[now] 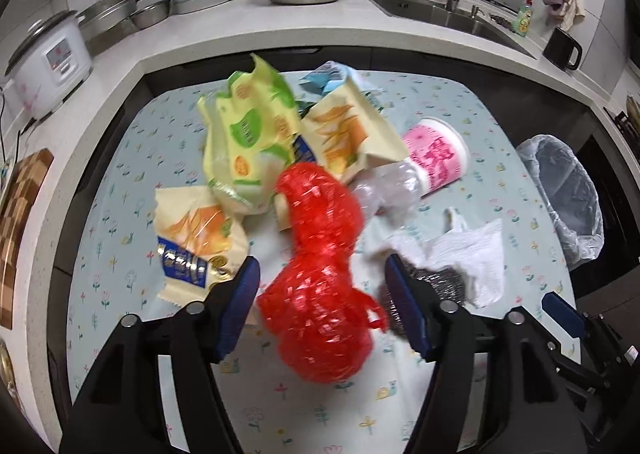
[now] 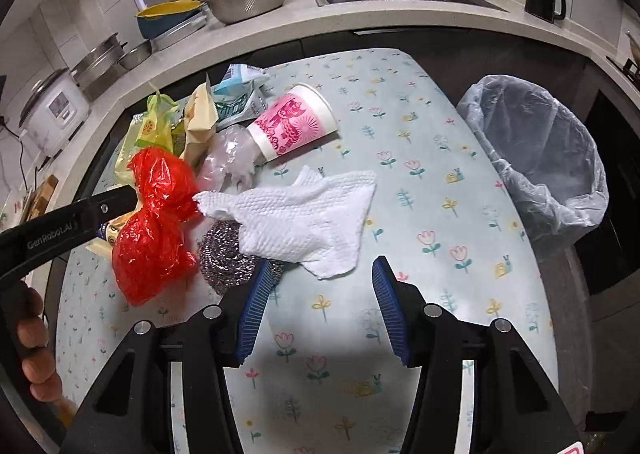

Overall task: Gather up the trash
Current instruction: 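Grasp the red plastic bag with the left gripper while the right gripper grasps another white paper towel, then carry the red bag in the left gripper and the paper towel in the right gripper to the bin, then open the left gripper over the bin while the right gripper releases the paper towel into it, then move both open grippers back over the remaining wrappers on the table, then grasp the cream snack wrapper with orange print using the left gripper, then hold the cream wrapper in the left gripper while the right gripper grasps the blue-labelled toast wrapper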

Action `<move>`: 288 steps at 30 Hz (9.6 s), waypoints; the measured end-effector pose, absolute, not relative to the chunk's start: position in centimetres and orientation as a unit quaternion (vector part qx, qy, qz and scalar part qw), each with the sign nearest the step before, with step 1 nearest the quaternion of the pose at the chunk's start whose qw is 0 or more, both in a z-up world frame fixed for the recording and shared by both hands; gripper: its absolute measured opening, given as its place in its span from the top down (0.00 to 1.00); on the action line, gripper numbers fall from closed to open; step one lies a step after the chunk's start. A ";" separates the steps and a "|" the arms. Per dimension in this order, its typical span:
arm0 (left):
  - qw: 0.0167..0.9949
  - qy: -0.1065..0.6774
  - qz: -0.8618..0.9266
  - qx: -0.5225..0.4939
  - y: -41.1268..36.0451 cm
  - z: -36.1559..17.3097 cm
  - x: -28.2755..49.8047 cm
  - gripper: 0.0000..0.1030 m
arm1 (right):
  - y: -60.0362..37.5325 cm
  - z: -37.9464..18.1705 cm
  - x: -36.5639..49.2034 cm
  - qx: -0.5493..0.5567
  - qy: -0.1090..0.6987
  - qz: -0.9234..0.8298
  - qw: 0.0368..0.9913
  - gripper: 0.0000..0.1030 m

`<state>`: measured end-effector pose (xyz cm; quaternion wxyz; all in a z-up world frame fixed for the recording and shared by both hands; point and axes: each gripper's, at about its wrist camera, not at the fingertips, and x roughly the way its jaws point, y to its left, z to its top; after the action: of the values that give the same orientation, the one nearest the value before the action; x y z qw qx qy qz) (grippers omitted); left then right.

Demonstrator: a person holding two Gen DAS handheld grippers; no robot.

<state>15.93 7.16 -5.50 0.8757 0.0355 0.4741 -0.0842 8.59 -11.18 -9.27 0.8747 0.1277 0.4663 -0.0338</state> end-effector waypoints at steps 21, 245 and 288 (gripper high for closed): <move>0.849 0.519 -0.091 0.025 8.2 -9.8 16.4 0.32 | -9.4 -12.2 12.7 0.106 0.497 -0.044 0.860 0.92; 0.848 0.523 -0.036 -0.078 18.3 -10.6 21.1 0.81 | -1.0 -8.3 24.3 0.060 0.454 0.016 0.889 0.97; 0.881 0.454 -0.133 -0.027 9.7 -0.9 10.5 0.84 | -14.0 3.4 4.4 0.117 0.317 -0.079 0.938 0.99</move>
<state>10.47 9.74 -0.94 0.8806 -0.0270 0.4539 -0.1335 4.37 -14.00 3.44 0.9378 0.1168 0.3173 -0.0790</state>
